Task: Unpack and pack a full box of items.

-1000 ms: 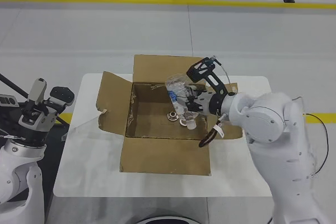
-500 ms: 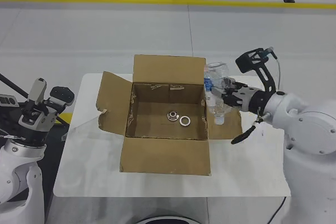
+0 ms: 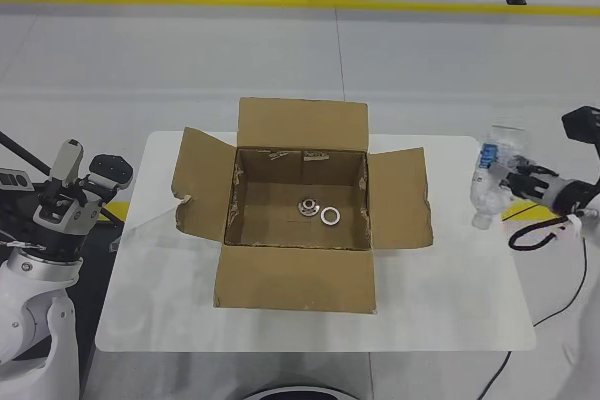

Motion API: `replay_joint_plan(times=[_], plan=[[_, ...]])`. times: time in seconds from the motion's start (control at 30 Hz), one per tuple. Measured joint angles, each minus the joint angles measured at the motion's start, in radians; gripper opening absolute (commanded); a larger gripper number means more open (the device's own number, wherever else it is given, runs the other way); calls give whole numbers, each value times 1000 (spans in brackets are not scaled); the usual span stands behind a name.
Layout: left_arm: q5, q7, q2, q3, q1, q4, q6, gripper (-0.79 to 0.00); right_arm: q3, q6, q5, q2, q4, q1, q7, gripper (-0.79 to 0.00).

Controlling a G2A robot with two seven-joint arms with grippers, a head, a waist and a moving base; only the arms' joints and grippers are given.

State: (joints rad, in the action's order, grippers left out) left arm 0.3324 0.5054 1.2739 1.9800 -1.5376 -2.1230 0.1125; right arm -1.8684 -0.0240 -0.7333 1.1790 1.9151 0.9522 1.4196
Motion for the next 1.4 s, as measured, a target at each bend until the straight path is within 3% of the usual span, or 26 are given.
replay_joint_plan(times=[0.43, 0.8, 0.9, 1.1, 1.4], plan=[[0, 0, 0, 0, 0, 0, 0, 0, 75, 100, -36, -26, -515, -135, -185, -785], [0, 0, 0, 0, 0, 0, 0, 0, 78, 96, -38, -26, -519, -133, -191, -785], [0, 0, 0, 0, 0, 0, 0, 0, 125, 84, -68, -26, -533, -128, -222, -785], [0, 0, 0, 0, 0, 0, 0, 0, 237, 84, -134, -27, -700, -238, -202, -785], [0, 0, 0, 0, 0, 0, 0, 0, 348, 233, -133, -23, -1106, -464, -205, -785]])
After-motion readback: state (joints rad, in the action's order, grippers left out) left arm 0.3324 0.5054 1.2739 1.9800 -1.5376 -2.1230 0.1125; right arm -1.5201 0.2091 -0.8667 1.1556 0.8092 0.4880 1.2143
